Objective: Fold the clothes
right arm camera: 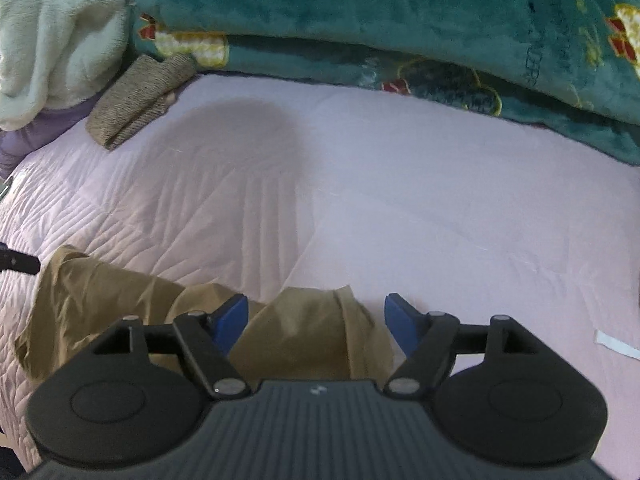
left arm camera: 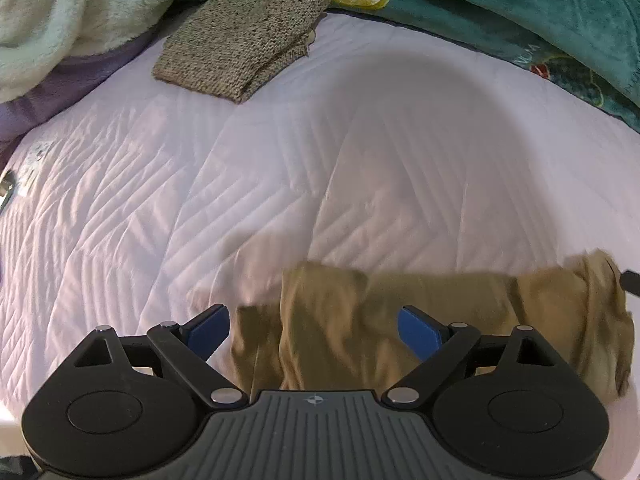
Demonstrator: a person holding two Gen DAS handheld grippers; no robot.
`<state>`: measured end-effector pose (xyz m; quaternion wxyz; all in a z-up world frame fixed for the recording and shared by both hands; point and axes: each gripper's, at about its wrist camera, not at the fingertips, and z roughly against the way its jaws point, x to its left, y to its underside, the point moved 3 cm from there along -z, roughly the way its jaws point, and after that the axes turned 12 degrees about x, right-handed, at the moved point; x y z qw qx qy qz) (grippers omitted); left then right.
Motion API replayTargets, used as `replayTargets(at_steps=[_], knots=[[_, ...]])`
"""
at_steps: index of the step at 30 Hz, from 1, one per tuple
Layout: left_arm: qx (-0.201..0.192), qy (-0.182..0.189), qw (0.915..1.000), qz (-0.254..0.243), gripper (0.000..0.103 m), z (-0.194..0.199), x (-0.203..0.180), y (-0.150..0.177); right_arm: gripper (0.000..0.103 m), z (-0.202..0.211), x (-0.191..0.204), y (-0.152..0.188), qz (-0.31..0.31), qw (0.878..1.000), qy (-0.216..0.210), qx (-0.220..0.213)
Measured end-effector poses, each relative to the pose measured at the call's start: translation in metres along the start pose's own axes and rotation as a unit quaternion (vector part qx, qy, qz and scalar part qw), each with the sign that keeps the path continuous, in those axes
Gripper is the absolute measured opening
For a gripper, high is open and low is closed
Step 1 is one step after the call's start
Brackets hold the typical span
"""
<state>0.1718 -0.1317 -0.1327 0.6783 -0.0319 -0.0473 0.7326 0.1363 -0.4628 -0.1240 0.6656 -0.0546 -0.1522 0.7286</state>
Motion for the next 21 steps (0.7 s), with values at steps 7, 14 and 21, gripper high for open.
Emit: replayTargets(at_steps=[7, 14, 21], knots=[[0.017, 0.005, 0.9998, -0.011, 0.092, -0.027, -0.019, -0.021, 0.075, -0.017, 0.0, -0.008, 0.015, 1.0, 0.006, 0.024], [0.026, 0.019, 0.9995, -0.005, 0.092, -0.039, -0.022, -0.024, 0.075, -0.036, -0.004, -0.015, -0.006, 0.999, -0.01, 0.046], [0.045, 0.032, 0.9985, -0.006, 0.083, -0.059, -0.019, -0.022, 0.073, -0.065, -0.012, -0.008, -0.038, 0.994, -0.044, 0.09]])
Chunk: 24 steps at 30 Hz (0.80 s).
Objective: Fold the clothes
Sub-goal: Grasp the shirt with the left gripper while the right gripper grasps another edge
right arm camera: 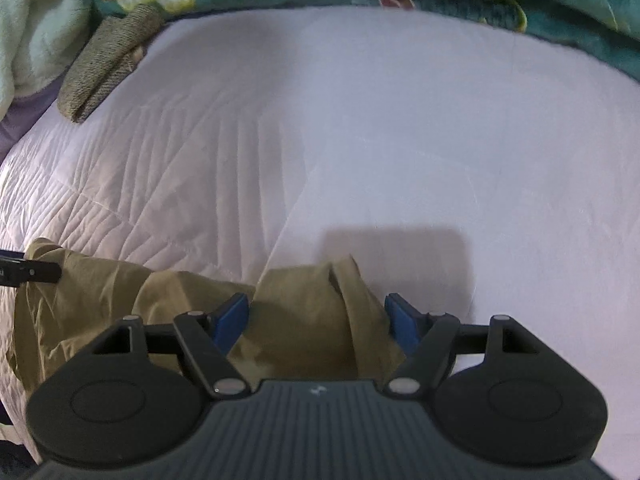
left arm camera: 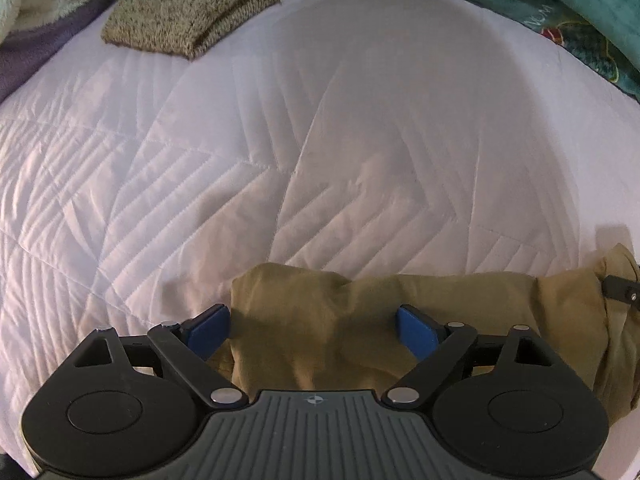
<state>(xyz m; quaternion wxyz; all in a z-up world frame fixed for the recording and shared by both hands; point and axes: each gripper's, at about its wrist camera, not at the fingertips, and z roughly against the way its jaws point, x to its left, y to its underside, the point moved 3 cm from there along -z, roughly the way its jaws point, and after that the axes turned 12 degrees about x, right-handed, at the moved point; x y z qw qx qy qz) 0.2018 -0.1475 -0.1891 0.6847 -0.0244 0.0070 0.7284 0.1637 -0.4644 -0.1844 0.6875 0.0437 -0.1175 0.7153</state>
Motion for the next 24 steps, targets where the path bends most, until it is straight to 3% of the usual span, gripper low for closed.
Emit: replayTargets(at_steps=[2, 3, 6, 8, 10, 17, 24], knots=[[0.002, 0.008, 1.0, -0.002, 0.066, -0.001, -0.001, 0.0, 0.064, -0.001, 0.0, 0.003, 0.004, 1.0, -0.01, 0.001], [0.002, 0.01, 0.9999, -0.007, 0.063, -0.001, -0.003, 0.0, 0.045, 0.0, 0.001, 0.004, 0.011, 1.0, -0.013, 0.001], [-0.003, 0.016, 0.9996, -0.021, 0.043, 0.002, -0.008, 0.002, 0.018, 0.003, 0.005, 0.008, 0.027, 0.999, -0.018, -0.003], [-0.01, 0.021, 0.9995, -0.023, 0.022, 0.005, -0.009, 0.003, 0.016, 0.007, 0.007, 0.011, 0.033, 0.999, -0.018, -0.01], [-0.017, 0.026, 0.9992, -0.024, 0.017, 0.008, -0.009, 0.005, 0.014, 0.015, 0.009, 0.014, 0.036, 0.999, -0.018, -0.022], [-0.057, 0.034, 0.9964, -0.053, 0.013, 0.04, -0.017, 0.019, 0.012, 0.055, 0.014, 0.029, 0.041, 0.996, -0.025, -0.074], [-0.112, 0.067, 0.9886, -0.076, 0.013, 0.123, -0.035, 0.014, 0.011, 0.129, 0.014, 0.036, 0.02, 0.989, -0.031, -0.143]])
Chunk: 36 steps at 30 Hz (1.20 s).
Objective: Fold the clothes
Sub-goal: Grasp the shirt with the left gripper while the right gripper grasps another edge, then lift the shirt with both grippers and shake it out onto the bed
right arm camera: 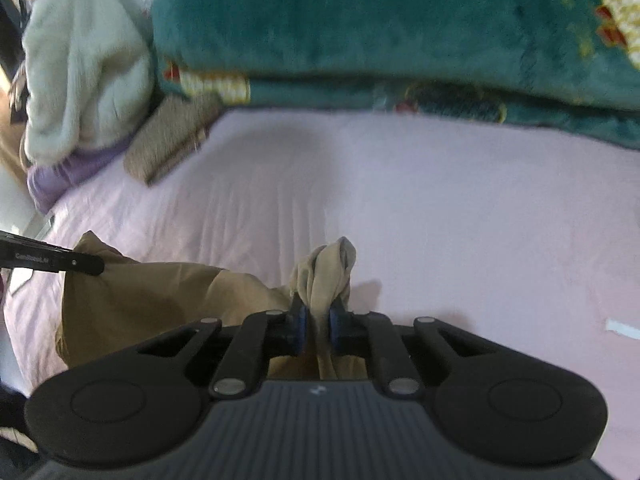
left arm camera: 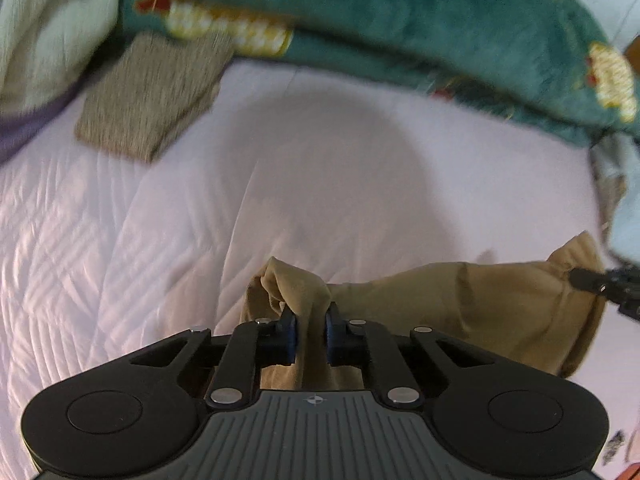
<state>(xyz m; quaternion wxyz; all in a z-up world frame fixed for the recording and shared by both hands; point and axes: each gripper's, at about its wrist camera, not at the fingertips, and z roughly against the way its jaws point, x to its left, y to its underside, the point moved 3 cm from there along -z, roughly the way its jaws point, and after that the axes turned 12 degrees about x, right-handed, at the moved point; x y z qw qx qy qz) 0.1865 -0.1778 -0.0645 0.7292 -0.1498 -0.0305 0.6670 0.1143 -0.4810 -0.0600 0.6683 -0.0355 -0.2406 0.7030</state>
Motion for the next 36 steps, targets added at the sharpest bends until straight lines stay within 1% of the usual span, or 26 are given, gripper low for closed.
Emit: replayTargets(at_steps=[4, 11, 15, 17, 18, 20, 23, 26, 29, 31, 33, 35, 36], knots=[[-0.047, 0.005, 0.9987, -0.018, 0.013, 0.045, -0.016, -0.042, 0.011, 0.041, -0.006, -0.027, -0.004, 0.999, 0.009, -0.044], [-0.111, 0.008, 0.9928, -0.044, 0.013, 0.117, -0.051, -0.114, 0.01, 0.106, -0.015, -0.099, 0.017, 0.992, 0.027, -0.124], [-0.144, 0.009, 0.9877, -0.059, 0.013, 0.157, -0.072, -0.139, 0.01, 0.141, -0.019, -0.132, 0.021, 0.986, 0.034, -0.163], [-0.149, 0.01, 0.9868, -0.063, 0.013, 0.169, -0.08, -0.146, 0.01, 0.152, -0.021, -0.139, 0.025, 0.984, 0.038, -0.173], [-0.144, 0.014, 0.9875, -0.061, 0.013, 0.171, -0.082, -0.148, 0.01, 0.155, -0.024, -0.139, 0.026, 0.984, 0.04, -0.173], [-0.12, 0.024, 0.9912, -0.051, 0.013, 0.162, -0.082, -0.148, 0.01, 0.149, -0.03, -0.134, 0.022, 0.985, 0.041, -0.164], [-0.056, 0.026, 0.9976, -0.032, 0.013, 0.122, -0.078, -0.133, 0.01, 0.121, -0.043, -0.116, 0.008, 0.991, 0.04, -0.131], [0.016, 0.019, 0.9995, -0.017, 0.013, 0.074, -0.073, -0.11, 0.01, 0.08, -0.053, -0.085, -0.013, 0.996, 0.033, -0.08], [0.084, 0.005, 0.9963, -0.018, 0.013, 0.025, -0.066, -0.078, 0.01, 0.04, -0.057, -0.045, -0.028, 0.999, 0.027, -0.028], [0.11, 0.0, 0.9937, -0.019, 0.014, 0.003, -0.059, -0.053, 0.01, 0.016, -0.056, -0.015, -0.035, 0.999, 0.024, 0.006], [0.135, -0.001, 0.9906, -0.02, 0.015, -0.009, -0.057, -0.027, 0.011, 0.011, -0.051, 0.012, -0.041, 0.999, 0.023, 0.023], [0.153, -0.001, 0.9879, -0.029, 0.023, -0.012, -0.057, -0.007, 0.012, 0.013, -0.043, 0.036, -0.045, 0.998, 0.03, 0.038], [0.161, -0.002, 0.9863, -0.036, 0.024, -0.013, -0.057, 0.002, 0.013, 0.015, -0.041, 0.046, -0.046, 0.997, 0.034, 0.043]])
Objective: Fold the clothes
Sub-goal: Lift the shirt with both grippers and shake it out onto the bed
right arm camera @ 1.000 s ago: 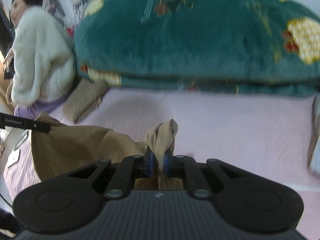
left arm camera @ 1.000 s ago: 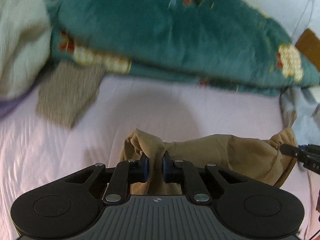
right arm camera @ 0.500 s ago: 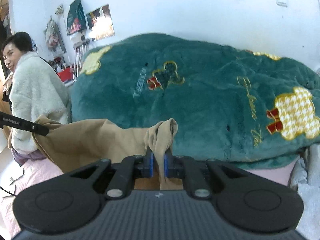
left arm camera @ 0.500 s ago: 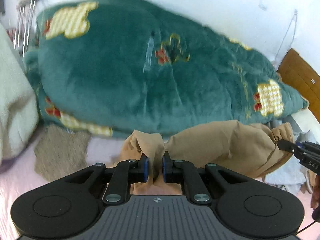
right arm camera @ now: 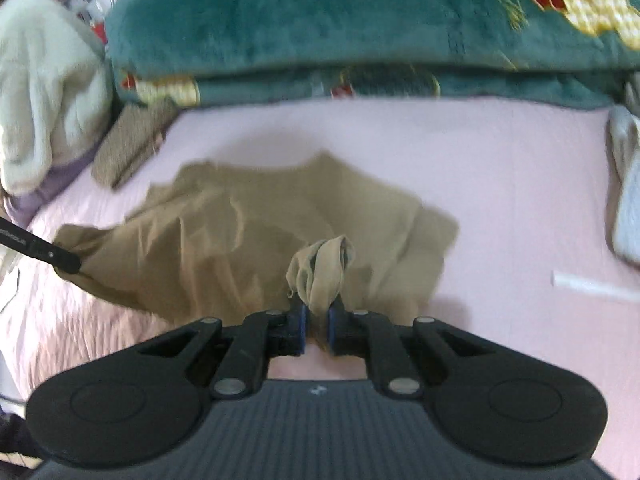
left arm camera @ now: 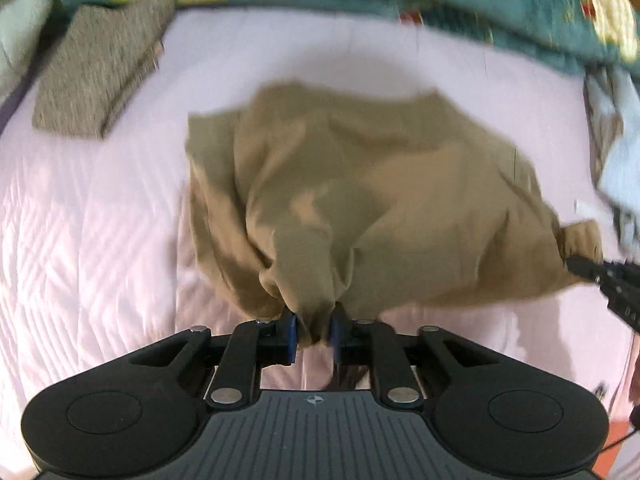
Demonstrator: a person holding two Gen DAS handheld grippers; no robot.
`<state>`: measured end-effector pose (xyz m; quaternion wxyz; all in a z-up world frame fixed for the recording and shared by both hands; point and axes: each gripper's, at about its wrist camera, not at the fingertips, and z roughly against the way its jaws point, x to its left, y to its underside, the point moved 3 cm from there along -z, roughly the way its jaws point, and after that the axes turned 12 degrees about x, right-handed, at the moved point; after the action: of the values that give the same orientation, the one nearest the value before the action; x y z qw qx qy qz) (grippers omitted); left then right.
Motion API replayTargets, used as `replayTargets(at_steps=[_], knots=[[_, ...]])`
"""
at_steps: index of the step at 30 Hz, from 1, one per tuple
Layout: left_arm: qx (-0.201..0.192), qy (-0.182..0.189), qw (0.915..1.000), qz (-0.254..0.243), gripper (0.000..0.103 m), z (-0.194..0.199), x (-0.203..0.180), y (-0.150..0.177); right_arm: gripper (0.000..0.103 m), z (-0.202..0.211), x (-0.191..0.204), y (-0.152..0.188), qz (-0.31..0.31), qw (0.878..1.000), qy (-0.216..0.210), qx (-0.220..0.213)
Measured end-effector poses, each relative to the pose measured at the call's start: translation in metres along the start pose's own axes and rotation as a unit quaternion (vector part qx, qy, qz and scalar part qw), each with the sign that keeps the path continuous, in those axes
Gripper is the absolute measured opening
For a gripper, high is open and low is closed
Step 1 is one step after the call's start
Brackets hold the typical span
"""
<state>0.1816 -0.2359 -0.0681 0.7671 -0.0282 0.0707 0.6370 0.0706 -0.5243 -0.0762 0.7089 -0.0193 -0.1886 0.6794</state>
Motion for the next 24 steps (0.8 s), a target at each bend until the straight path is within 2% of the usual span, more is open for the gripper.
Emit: replayTargets(at_steps=[1, 3, 5, 7, 10, 16, 17, 21, 24], knots=[[0.007, -0.002, 1.0, -0.006, 0.026, -0.003, -0.001, 0.008, 0.014, 0.0, 0.001, 0.01, -0.002, 1.0, 0.004, 0.006], [0.017, -0.009, 0.9997, -0.017, 0.038, -0.007, -0.001, 0.024, 0.016, 0.002, 0.003, 0.025, 0.0, 1.0, 0.008, 0.017], [0.021, -0.016, 0.9994, -0.022, 0.062, -0.012, 0.0, 0.038, 0.018, 0.003, 0.006, 0.041, 0.002, 0.999, 0.013, 0.03], [0.018, -0.02, 0.9995, -0.017, 0.063, -0.015, 0.002, 0.05, 0.018, 0.005, 0.01, 0.054, 0.001, 0.999, 0.015, 0.038], [0.012, -0.001, 0.9999, -0.008, 0.064, -0.006, 0.007, 0.066, 0.018, 0.014, 0.014, 0.071, -0.005, 0.999, 0.016, 0.042], [-0.015, 0.015, 0.9998, -0.004, 0.067, 0.043, 0.023, 0.105, 0.021, 0.056, 0.023, 0.091, -0.023, 0.999, 0.031, 0.033], [-0.02, 0.017, 0.9997, -0.003, 0.068, 0.053, 0.025, 0.113, 0.024, 0.065, 0.024, 0.091, -0.028, 0.999, 0.036, 0.027], [-0.03, 0.02, 0.9993, 0.004, 0.071, 0.082, 0.036, 0.14, 0.061, 0.106, 0.033, 0.084, -0.029, 0.997, 0.072, -0.004], [-0.023, 0.014, 0.9996, 0.01, 0.077, 0.087, 0.04, 0.149, 0.074, 0.132, 0.034, 0.074, -0.018, 0.994, 0.098, -0.038]])
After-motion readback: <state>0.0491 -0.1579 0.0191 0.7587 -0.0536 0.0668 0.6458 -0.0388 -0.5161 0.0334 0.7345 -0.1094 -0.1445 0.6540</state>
